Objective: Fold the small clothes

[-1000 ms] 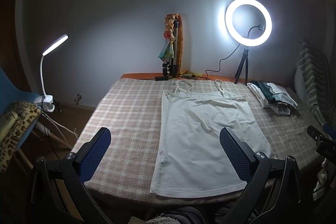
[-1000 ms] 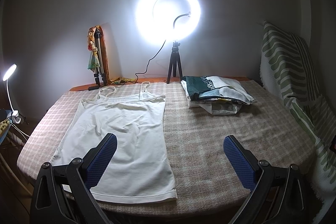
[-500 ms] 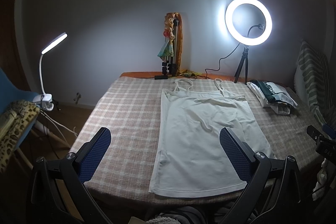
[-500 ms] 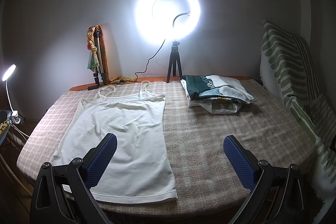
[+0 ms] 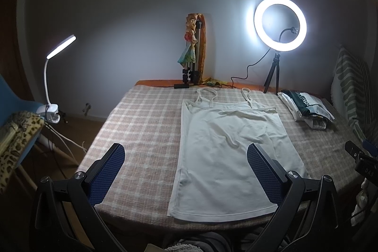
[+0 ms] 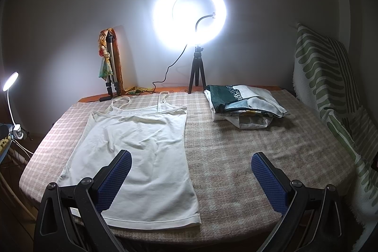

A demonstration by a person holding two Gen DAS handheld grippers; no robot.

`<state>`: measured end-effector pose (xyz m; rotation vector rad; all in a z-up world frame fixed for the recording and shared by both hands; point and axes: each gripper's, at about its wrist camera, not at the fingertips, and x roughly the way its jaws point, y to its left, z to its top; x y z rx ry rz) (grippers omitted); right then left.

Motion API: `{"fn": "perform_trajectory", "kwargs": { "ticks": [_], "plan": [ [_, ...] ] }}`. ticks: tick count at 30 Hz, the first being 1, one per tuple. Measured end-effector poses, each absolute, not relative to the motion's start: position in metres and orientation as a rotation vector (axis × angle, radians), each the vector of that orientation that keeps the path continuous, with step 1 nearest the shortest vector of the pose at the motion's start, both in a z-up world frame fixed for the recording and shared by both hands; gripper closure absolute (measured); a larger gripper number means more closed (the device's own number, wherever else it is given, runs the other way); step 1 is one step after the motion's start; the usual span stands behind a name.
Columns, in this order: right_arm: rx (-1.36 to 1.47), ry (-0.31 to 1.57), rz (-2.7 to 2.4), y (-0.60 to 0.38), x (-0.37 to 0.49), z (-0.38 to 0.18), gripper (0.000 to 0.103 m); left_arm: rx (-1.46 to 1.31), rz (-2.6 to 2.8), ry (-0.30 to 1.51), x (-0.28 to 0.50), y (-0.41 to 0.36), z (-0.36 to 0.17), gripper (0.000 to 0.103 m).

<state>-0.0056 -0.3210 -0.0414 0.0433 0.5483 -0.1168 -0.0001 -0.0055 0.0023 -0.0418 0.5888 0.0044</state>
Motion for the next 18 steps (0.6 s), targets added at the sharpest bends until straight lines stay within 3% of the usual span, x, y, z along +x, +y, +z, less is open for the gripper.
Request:
{"fn": "perform_trajectory", "kwargs": {
  "ticks": [18],
  "plan": [
    [0.022,0.544,-0.102,-0.307,0.007,-0.04,0.001,-0.058,0.012,0.606,0.003,0.004,-0.007,0.0]
  ]
}}
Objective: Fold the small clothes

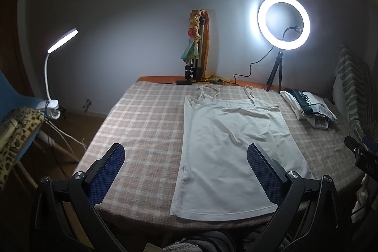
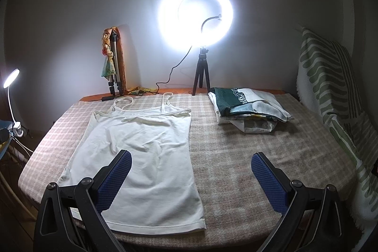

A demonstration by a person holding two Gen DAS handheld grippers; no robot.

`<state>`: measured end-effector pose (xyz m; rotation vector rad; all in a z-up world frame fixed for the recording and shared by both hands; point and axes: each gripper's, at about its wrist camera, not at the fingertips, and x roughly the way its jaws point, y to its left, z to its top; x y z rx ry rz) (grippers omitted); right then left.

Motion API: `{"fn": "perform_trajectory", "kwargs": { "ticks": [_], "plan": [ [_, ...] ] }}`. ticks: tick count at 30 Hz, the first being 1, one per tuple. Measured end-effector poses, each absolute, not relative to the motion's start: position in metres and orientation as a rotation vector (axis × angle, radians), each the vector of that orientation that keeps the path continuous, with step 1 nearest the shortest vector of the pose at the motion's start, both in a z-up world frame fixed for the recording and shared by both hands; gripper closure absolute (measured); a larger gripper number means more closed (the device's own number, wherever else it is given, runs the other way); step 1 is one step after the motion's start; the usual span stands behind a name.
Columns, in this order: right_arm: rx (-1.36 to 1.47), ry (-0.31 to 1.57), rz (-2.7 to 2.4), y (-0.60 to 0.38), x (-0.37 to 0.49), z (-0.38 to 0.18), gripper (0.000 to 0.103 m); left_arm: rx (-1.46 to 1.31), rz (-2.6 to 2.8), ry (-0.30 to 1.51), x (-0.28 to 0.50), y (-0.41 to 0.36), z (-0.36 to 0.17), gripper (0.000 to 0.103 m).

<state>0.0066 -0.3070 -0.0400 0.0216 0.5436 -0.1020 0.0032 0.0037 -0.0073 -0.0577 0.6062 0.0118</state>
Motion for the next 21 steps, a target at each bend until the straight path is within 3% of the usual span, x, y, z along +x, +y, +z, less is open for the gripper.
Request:
{"fn": "perform_trajectory", "kwargs": {
  "ticks": [9,12,18,21],
  "plan": [
    [-0.014,0.531,-0.026,-0.284,0.037,-0.036,0.003,-0.106,0.013,0.673,0.011,0.03,-0.04,0.0],
    [-0.025,0.53,0.022,-0.272,0.053,-0.034,0.011,-0.152,-0.014,0.676,0.01,0.044,-0.055,0.001],
    [-0.065,0.602,0.206,-0.232,0.1,-0.041,0.026,-0.222,-0.077,0.787,0.017,0.058,-0.098,0.019],
    [-0.062,0.643,0.279,-0.216,0.118,-0.046,0.032,-0.305,-0.13,0.871,0.023,0.064,-0.126,0.033]
  ]
}}
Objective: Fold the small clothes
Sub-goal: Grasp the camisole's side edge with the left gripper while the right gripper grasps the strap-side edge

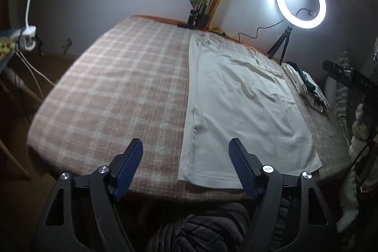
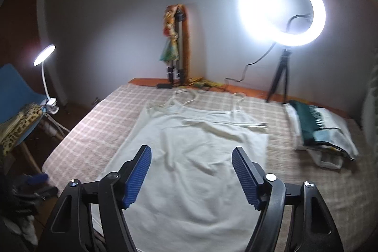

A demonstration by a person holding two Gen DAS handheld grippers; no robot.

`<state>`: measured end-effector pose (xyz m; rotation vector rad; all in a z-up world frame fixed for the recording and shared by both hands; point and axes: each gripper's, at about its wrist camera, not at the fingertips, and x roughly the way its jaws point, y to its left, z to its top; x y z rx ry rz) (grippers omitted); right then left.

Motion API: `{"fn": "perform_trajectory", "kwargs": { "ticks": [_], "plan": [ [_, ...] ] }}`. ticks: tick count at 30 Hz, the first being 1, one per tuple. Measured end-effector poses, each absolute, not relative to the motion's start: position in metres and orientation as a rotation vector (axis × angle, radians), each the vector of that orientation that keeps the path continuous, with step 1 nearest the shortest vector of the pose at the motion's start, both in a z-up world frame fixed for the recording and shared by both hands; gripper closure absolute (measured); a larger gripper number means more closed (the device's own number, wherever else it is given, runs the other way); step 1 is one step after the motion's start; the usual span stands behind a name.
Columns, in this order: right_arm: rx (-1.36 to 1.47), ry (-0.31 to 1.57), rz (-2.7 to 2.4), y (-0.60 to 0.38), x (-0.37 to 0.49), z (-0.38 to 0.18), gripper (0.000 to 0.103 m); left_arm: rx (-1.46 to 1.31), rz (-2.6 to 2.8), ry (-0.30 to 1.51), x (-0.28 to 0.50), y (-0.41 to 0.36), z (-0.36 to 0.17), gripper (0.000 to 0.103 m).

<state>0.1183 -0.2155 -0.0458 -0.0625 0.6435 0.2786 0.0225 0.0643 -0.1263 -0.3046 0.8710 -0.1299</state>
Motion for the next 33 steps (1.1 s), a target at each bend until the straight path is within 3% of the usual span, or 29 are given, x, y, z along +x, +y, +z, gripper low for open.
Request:
{"fn": "perform_trajectory", "kwargs": {
  "ticks": [1,4,15,22,27,33],
  "plan": [
    [-0.058,0.658,0.301,-0.21,0.125,-0.048,0.035,-0.337,-0.144,0.899,0.024,0.066,-0.135,0.04],
    [-0.061,0.695,0.353,-0.19,0.146,-0.054,0.04,-0.397,-0.165,0.938,0.025,0.068,-0.153,0.046],
    [-0.048,0.808,0.491,-0.128,0.219,-0.073,0.043,-0.375,-0.204,0.961,0.03,0.057,-0.175,0.052],
    [-0.03,0.932,0.521,-0.086,0.281,-0.102,0.049,-0.341,-0.232,0.959,0.032,0.053,-0.183,0.065],
    [0.012,1.028,0.533,-0.064,0.326,-0.13,0.056,-0.357,-0.252,0.935,0.033,0.055,-0.185,0.068],
    [-0.016,1.087,0.497,-0.037,0.362,-0.157,0.06,-0.375,-0.278,0.925,0.038,0.055,-0.188,0.084]
  ]
}}
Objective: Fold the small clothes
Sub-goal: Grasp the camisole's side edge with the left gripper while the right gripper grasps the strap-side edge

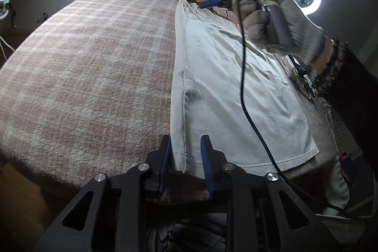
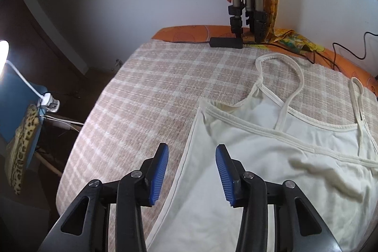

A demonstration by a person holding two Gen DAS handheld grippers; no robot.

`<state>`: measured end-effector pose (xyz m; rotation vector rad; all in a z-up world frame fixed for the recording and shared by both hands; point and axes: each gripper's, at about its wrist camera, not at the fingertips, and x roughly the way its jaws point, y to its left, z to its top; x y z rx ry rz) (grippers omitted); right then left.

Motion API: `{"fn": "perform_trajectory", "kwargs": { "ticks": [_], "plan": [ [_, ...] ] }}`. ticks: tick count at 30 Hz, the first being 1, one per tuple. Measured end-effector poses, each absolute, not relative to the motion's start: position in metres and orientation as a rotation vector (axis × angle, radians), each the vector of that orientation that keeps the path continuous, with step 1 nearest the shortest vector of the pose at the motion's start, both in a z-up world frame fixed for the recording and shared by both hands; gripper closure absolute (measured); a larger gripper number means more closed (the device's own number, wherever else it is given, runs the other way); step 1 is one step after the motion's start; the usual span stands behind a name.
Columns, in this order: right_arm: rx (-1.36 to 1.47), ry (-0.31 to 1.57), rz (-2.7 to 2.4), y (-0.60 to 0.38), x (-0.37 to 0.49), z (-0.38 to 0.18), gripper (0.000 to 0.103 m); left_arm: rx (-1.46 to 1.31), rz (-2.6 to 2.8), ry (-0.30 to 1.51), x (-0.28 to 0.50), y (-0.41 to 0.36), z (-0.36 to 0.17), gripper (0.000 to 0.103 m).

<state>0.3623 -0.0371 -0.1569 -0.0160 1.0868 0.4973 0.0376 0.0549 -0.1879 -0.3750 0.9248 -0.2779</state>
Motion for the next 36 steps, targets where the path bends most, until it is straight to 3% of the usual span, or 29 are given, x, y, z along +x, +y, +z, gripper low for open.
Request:
{"fn": "perform_trajectory", "kwargs": {
  "ticks": [2,9,20,36],
  "plan": [
    [-0.03,1.104,0.492,-0.027,0.37,-0.165,0.061,-0.388,-0.285,0.923,0.039,0.056,-0.189,0.092],
    [-0.1,1.151,0.442,-0.002,0.394,-0.184,0.068,-0.391,-0.318,0.906,0.042,0.054,-0.187,0.098],
    [-0.083,1.2,0.415,-0.007,0.414,-0.205,0.102,-0.355,-0.344,0.869,0.042,0.046,-0.179,0.099],
    [0.023,1.091,0.444,-0.072,0.401,-0.155,0.103,-0.266,-0.438,0.82,0.035,0.01,-0.149,0.099]
  ]
}}
